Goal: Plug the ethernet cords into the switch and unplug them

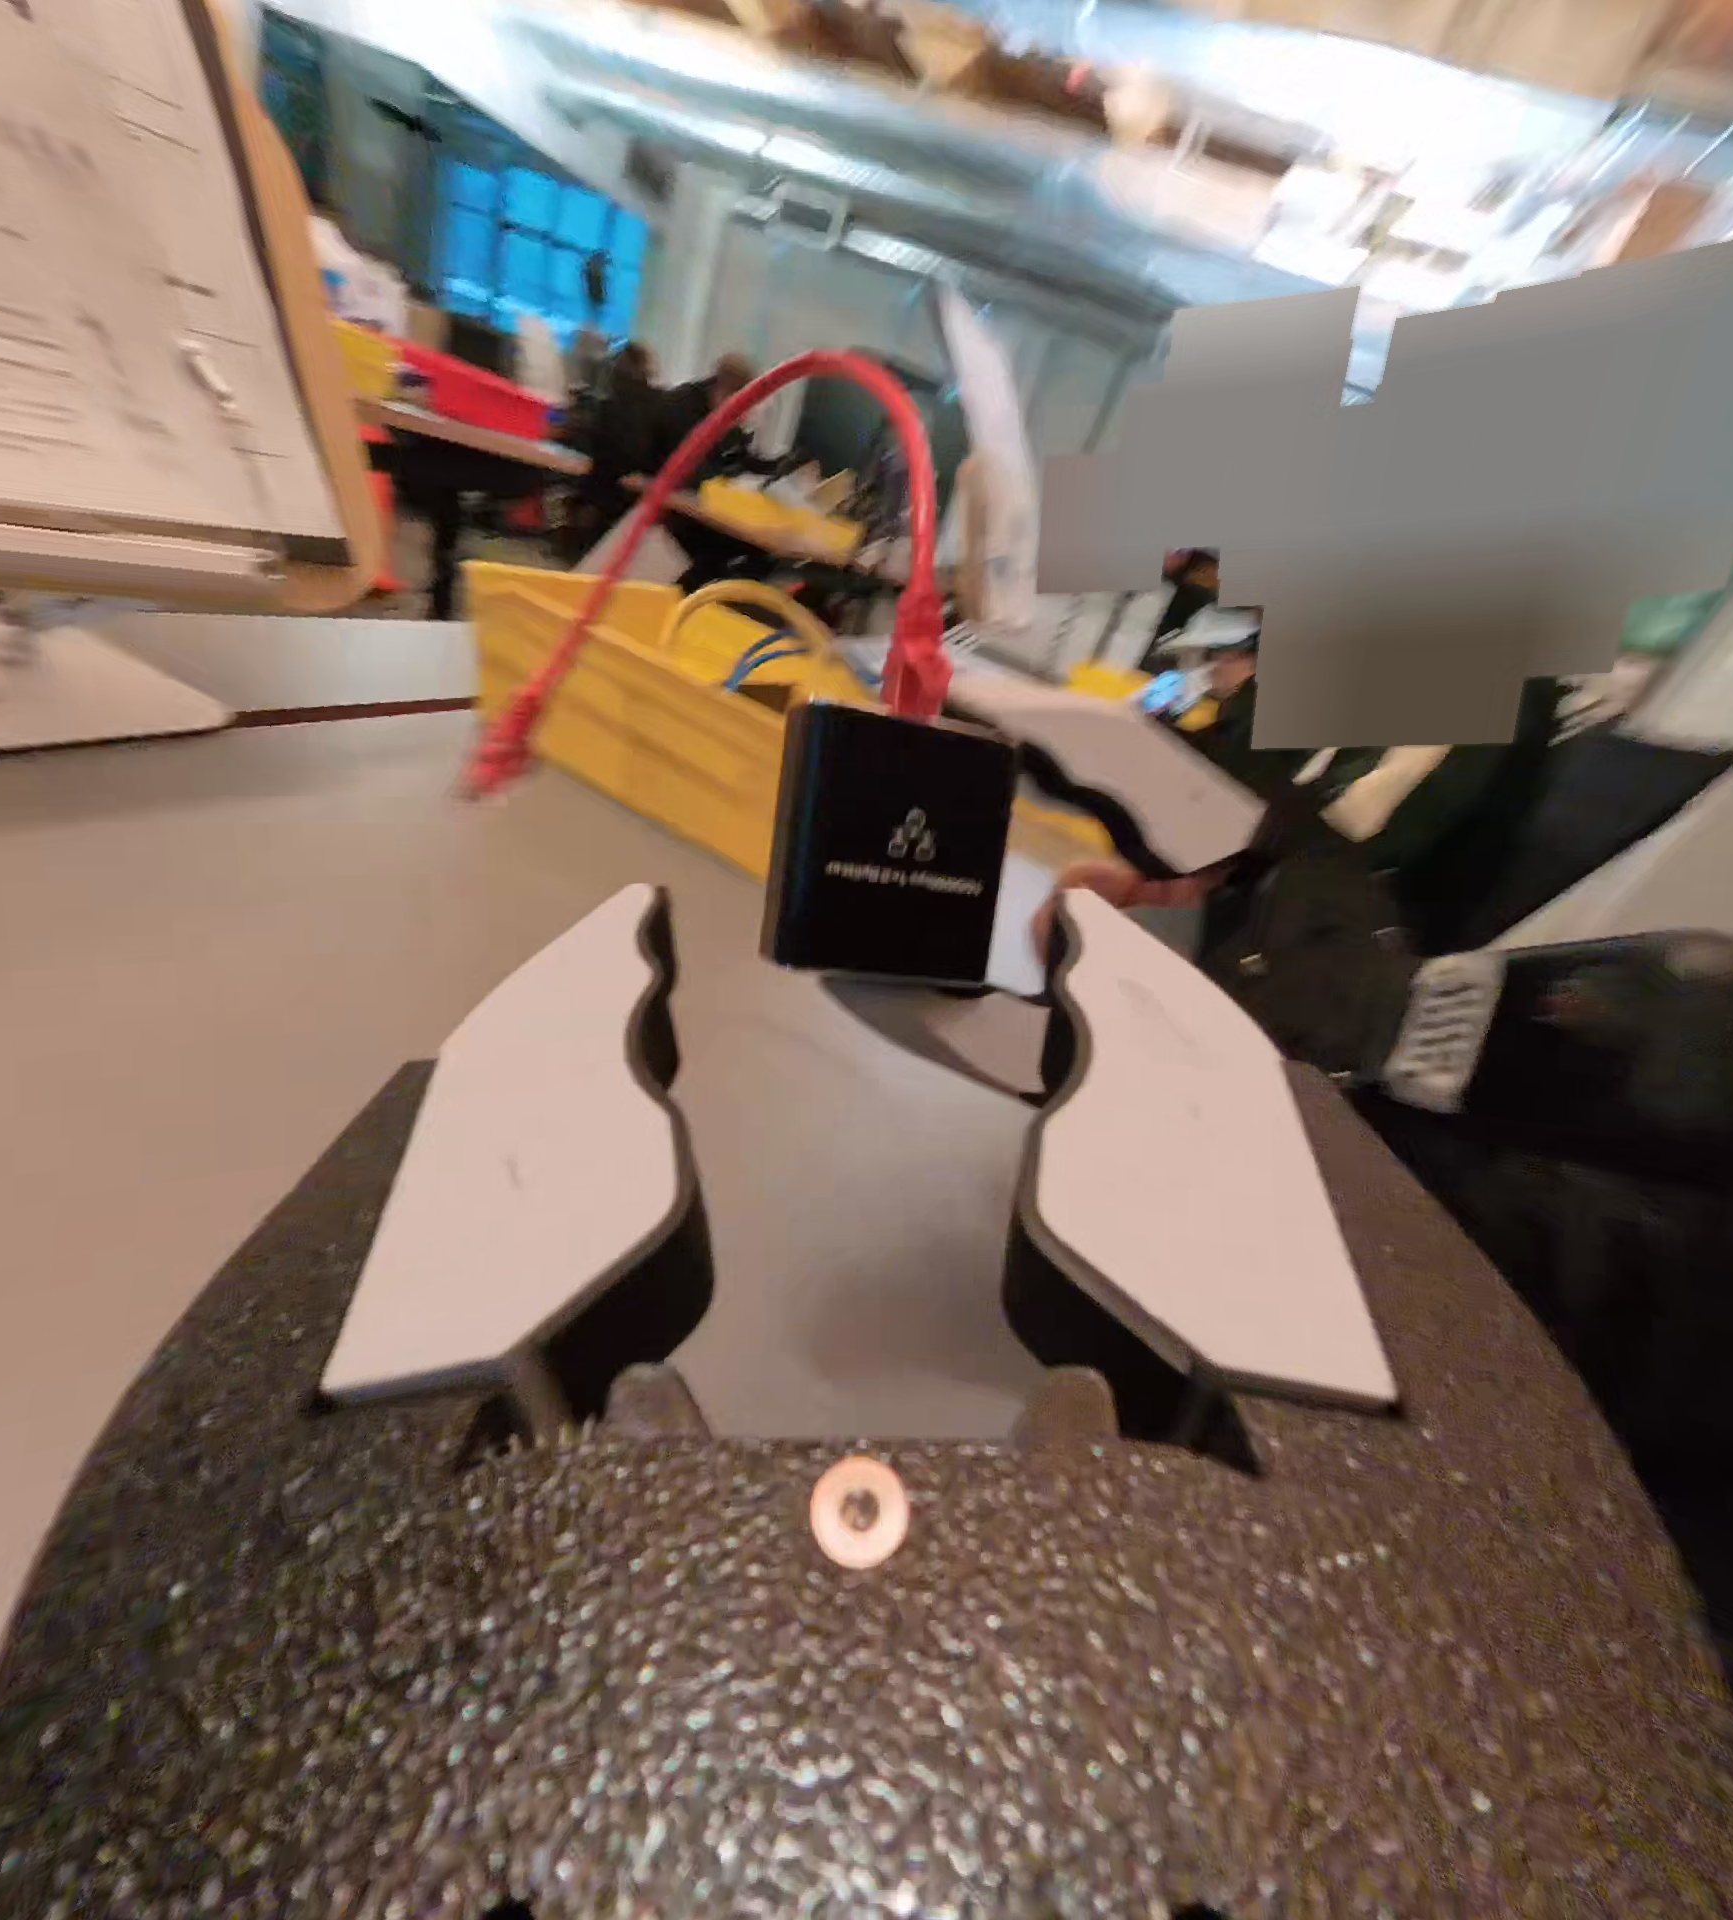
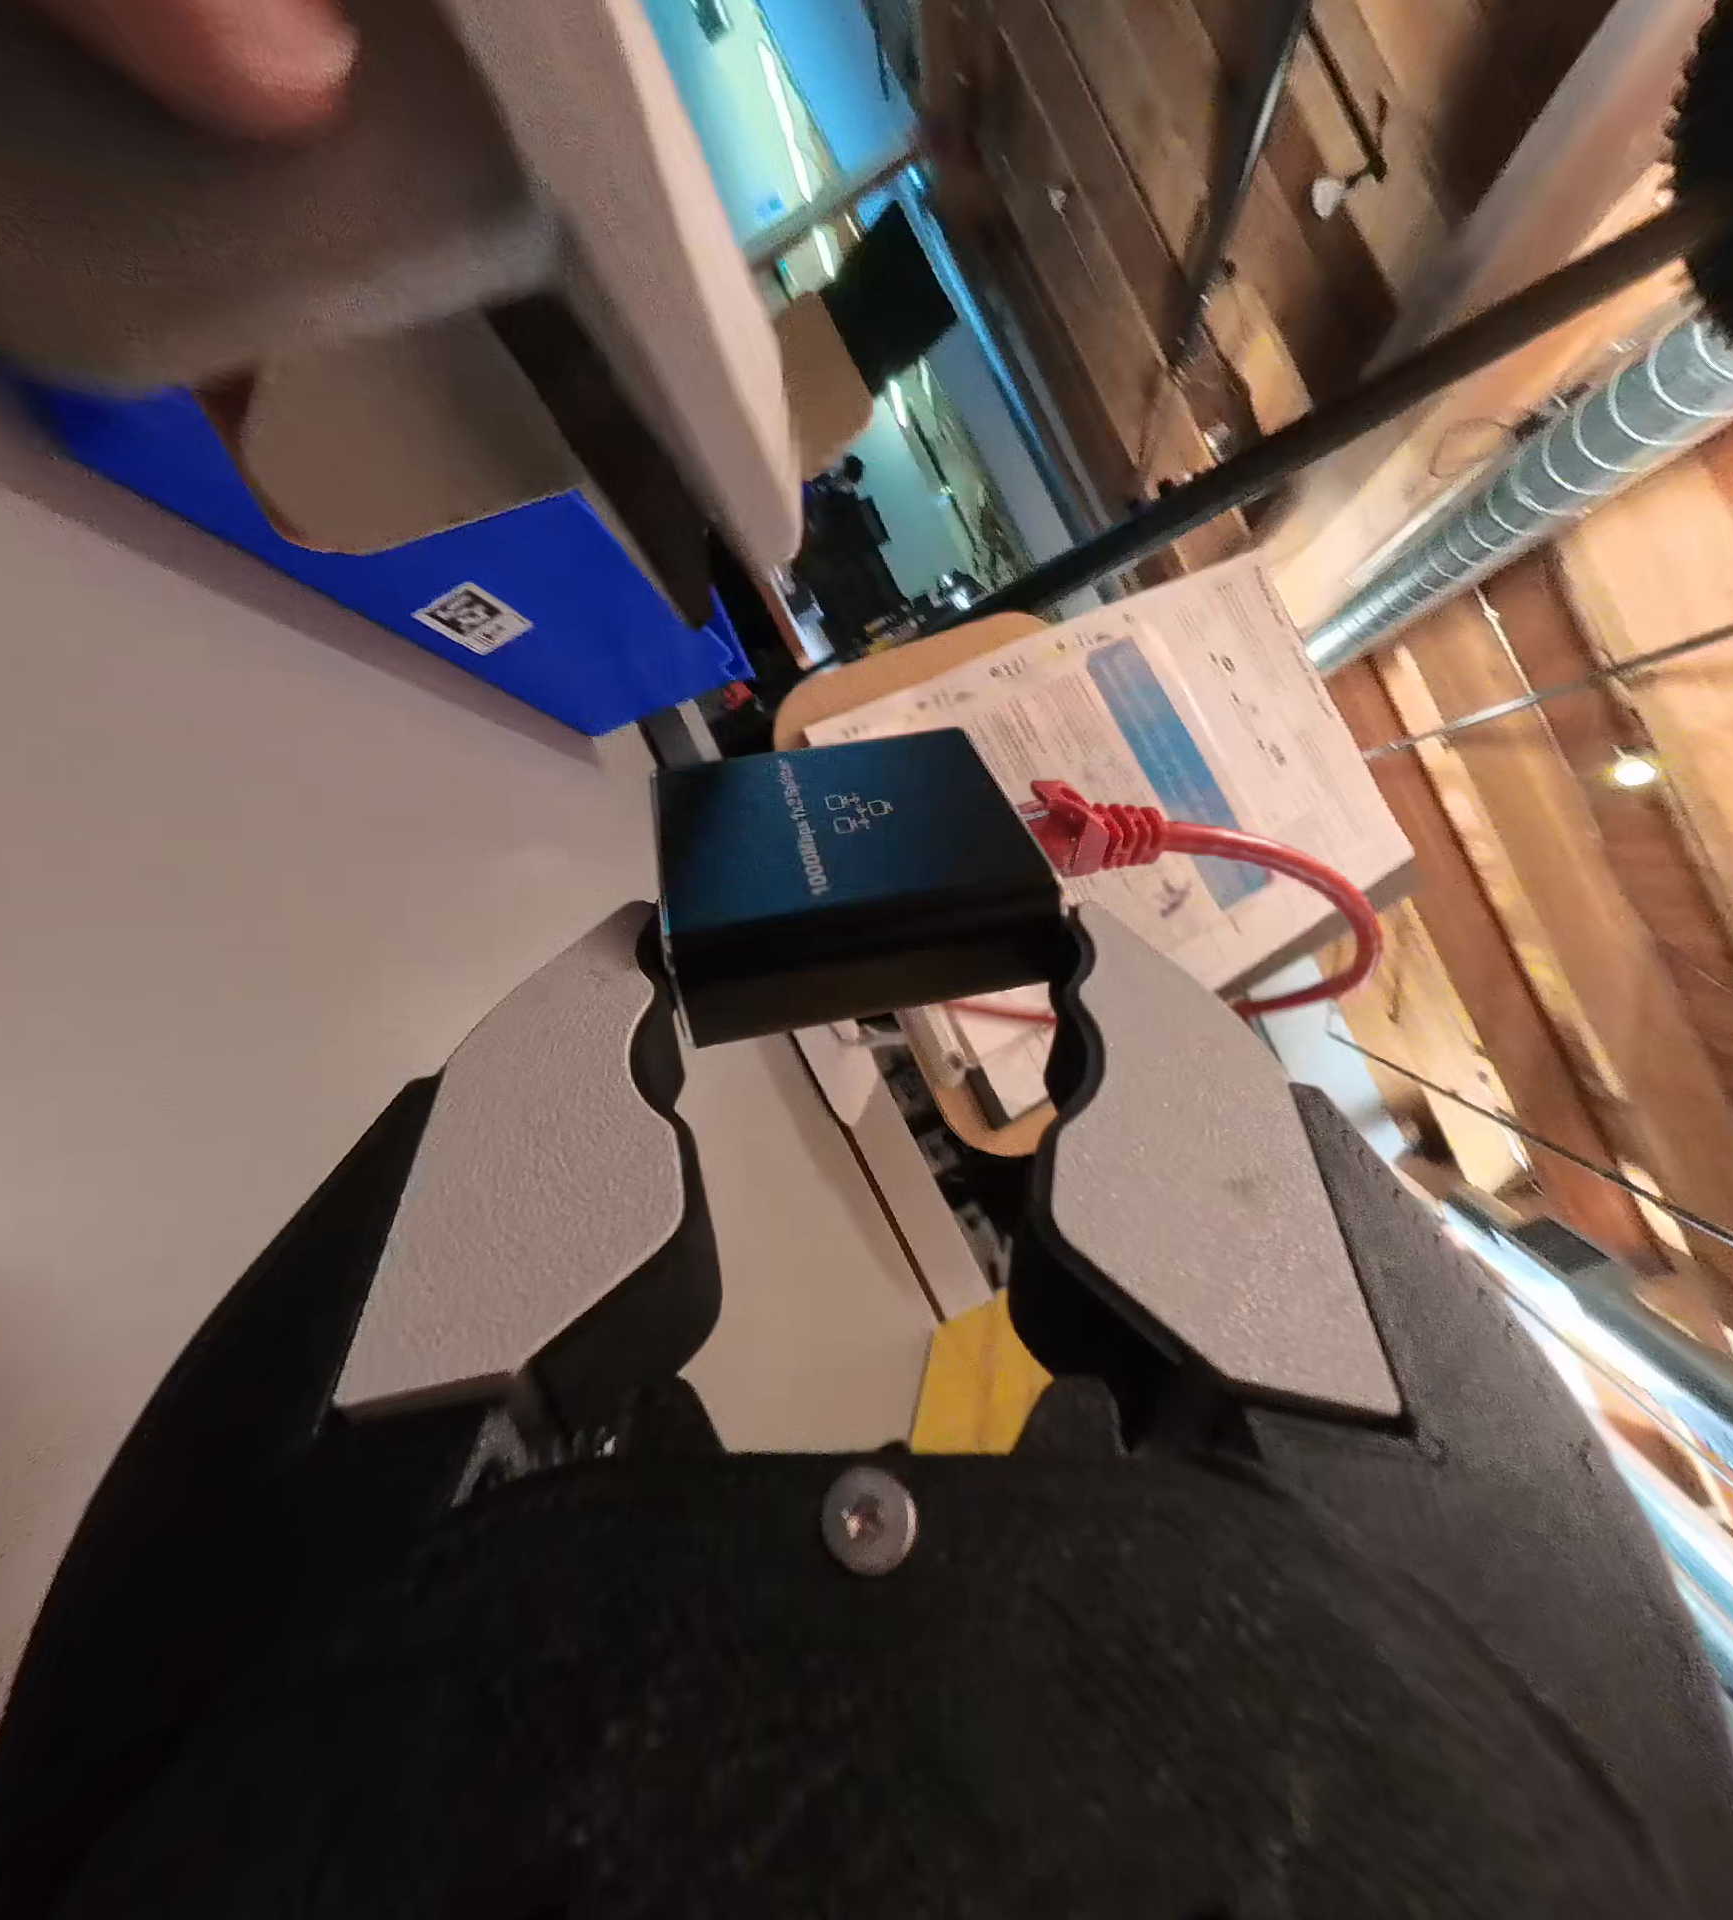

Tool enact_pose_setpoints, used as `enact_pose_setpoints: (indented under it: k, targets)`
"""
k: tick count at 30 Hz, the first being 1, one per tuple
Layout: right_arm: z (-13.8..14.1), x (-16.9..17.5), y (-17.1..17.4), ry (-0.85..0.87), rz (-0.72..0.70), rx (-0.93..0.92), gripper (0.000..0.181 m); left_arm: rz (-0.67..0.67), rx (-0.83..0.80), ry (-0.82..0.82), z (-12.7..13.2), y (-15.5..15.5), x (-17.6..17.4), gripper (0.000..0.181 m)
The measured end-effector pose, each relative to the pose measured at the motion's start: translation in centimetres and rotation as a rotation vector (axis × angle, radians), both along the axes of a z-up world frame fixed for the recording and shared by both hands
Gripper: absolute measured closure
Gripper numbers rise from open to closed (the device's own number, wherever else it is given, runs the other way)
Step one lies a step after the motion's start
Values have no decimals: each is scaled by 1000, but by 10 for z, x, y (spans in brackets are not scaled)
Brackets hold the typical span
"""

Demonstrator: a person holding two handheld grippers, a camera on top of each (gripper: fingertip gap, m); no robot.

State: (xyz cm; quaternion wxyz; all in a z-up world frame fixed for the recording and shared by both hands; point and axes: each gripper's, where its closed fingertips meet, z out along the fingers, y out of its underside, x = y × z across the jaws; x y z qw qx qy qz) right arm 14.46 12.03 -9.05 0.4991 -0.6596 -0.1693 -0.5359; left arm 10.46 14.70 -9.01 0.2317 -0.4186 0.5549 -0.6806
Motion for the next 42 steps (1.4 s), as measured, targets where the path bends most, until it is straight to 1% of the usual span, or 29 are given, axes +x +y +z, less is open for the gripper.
enact_pose_setpoints:
  k: [1,2,3,5,7,9,12,14,15,16,17,18,19,20,21,22,23,24,25,27,29,30,31,33,34,37,40,42]
  targets:
    - [2,1,-1,-9,-32,21,112,49,76,13,-6,-3,4,103]
    - [4,1,-2,-17,-50,35,112,91,128,20,-11,-7,8,98]
    - [3,-1,0,-17,-54,26,112,122,141,15,-13,-10,10,98]
    - [1,-6,4,-38,-57,13,112,145,110,10,-14,-17,13,103]
    - [-3,-13,8,-70,-34,0,112,115,110,49,-23,-24,14,106]
    - [-5,-19,12,-80,-17,-9,112,91,137,102,-34,-27,16,104]
    - [-5,-25,15,-70,6,-7,112,92,145,73,-34,-26,16,117]
    - [-5,-27,16,-72,51,-30,112,83,152,60,-33,-24,16,117]
    - [-5,-30,16,-45,101,-37,114,102,180,23,-31,-20,15,117]
    - [-5,-35,16,3,188,-48,114,129,226,-20,-27,-14,15,117]
    - [-2,-41,13,68,289,-41,110,140,266,-42,-23,-9,13,117]
    - [2,-39,8,172,342,-8,108,140,297,-46,-20,-4,12,117]
    - [4,-34,4,338,374,23,108,153,327,-57,-17,2,10,117]
    - [5,-34,2,542,434,62,105,175,361,-77,-15,8,10,117]
    - [10,-36,0,755,513,124,97,190,397,-93,-14,13,9,117]
    - [16,-37,0,969,583,215,98,197,429,-109,-14,16,8,117]
    - [20,-37,0,1177,645,299,106,200,456,-131,-13,17,8,117]
    - [19,-35,3,1360,679,371,111,199,480,-159,-13,16,7,117]
    - [14,-35,7,1516,703,419,111,194,509,-183,-13,13,7,117]
    - [4,-40,16,1733,766,445,112,182,595,-227,-16,7,6,117]
    - [3,-48,19,1864,853,461,127,182,712,-261,-20,2,6,117]
    - [4,-52,19,1890,889,453,141,181,759,-274,-22,1,6,117]
    - [2,-50,20,1893,888,458,151,188,784,-287,-22,0,6,117]
    - [-1,-50,20,1881,907,449,153,186,807,-301,-22,0,5,117]
    - [-2,-50,20,1912,917,451,153,183,802,-317,-21,0,4,117]
    - [2,-51,20,2116,1023,545,155,165,721,-412,-10,-3,-2,117]
    - [1,-55,23,2331,1089,610,156,128,635,-464,-5,-4,-9,117]
    - [-1,-60,25,2352,1078,587,156,104,593,-468,-4,-3,-12,117]
